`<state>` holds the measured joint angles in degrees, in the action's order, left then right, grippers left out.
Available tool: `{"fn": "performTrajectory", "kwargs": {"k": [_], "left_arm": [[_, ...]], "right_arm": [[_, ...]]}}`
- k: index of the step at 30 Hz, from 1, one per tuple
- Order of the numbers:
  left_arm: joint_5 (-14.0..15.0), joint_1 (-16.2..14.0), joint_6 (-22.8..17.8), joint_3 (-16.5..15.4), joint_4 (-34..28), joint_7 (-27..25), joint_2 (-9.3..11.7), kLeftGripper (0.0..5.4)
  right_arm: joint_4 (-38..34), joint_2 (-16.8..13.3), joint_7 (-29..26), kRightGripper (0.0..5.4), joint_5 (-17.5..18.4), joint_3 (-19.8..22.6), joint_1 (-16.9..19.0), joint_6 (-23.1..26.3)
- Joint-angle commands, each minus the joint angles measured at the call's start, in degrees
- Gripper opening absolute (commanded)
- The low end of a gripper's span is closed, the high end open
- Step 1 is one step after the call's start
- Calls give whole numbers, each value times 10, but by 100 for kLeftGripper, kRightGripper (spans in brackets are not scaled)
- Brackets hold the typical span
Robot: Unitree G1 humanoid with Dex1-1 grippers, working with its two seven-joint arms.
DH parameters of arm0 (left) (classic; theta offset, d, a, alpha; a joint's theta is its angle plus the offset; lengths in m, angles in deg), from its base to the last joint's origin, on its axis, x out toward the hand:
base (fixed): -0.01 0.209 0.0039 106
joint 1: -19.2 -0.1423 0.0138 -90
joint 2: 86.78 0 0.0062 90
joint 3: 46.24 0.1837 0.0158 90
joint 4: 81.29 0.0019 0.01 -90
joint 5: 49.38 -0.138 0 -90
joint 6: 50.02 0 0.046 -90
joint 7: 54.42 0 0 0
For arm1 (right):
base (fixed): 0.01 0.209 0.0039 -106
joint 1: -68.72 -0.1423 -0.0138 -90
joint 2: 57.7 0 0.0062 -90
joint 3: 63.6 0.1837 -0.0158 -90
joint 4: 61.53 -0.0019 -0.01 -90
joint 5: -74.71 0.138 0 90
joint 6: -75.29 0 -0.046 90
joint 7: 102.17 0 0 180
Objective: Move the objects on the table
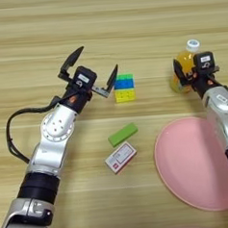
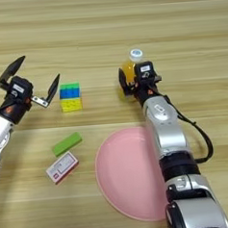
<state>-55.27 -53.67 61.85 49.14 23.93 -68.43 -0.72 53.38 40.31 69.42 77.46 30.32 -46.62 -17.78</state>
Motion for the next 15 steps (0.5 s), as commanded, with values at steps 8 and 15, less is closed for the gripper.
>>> {"fn": "performTrajectory", "kwargs": {"k": [8, 15], "left_arm": [[13, -7, 0, -4, -7, -2, -5, 540], [34, -19, -12, -11, -14, 0, -17, 540]], "right_arm": [[-15, -6, -11, 354, 14, 14, -7, -18], [-62, -11, -24, 354, 21, 17, 8, -38]]}}
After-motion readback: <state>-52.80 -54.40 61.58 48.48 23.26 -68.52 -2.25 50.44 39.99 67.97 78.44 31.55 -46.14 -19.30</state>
